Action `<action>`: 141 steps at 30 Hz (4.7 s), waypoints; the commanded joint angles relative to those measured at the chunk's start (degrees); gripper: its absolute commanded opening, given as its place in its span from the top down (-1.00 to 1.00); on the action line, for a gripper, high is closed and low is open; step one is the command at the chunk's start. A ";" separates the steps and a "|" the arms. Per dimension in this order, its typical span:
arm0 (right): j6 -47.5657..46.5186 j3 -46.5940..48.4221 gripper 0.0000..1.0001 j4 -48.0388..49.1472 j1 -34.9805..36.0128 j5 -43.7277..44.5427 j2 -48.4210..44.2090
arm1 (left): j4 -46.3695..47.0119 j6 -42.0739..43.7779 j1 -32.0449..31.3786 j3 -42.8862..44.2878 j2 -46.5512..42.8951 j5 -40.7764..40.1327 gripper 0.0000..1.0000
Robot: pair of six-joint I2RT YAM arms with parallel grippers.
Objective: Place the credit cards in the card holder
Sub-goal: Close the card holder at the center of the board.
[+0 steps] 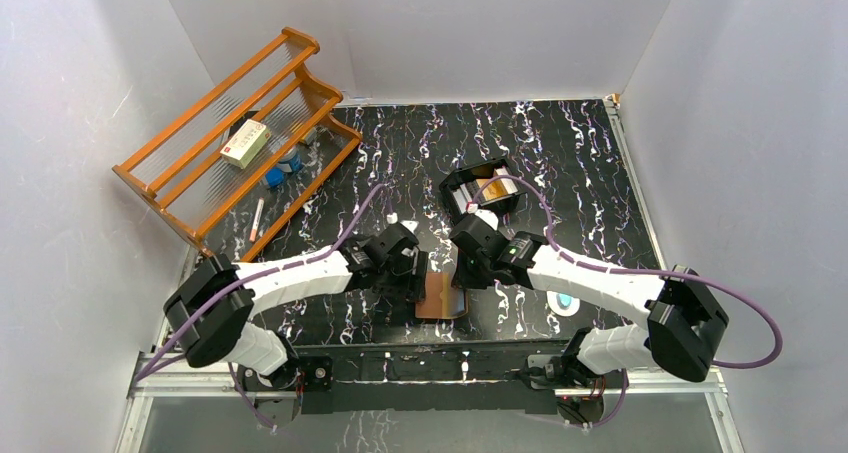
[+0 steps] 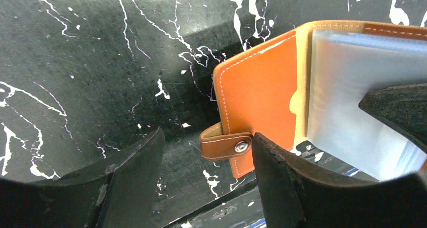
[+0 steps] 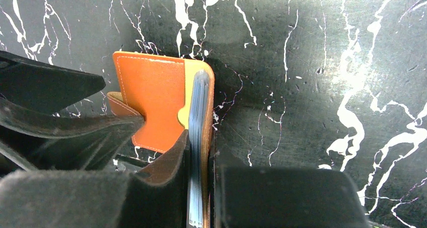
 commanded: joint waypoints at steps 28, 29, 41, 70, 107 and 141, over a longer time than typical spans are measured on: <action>-1.02 -1.45 0.42 6.21 -0.55 -2.17 -0.90 | -8.06 -1.46 -4.40 2.77 -2.22 -11.20 1.00; -1.04 -1.39 0.35 6.94 -0.55 -2.95 -1.28 | -7.35 -1.77 -4.30 2.24 -2.59 -10.67 1.00; 1.25 -6.68 -0.08 20.86 -0.53 -14.24 -3.13 | -0.47 -4.97 -3.69 -1.31 -3.01 -4.87 1.00; -2.26 -9.12 -0.31 25.93 -0.69 -16.30 -5.50 | 0.71 -5.93 0.14 -2.76 -4.86 0.01 1.00; -2.59 -10.65 0.69 26.51 -0.54 -12.12 8.34 | 4.95 -8.28 2.10 1.17 -1.00 9.93 1.00; 3.71 -16.21 0.32 38.67 -0.58 -16.09 2.19 | 2.93 -7.94 2.23 2.83 1.25 5.80 0.73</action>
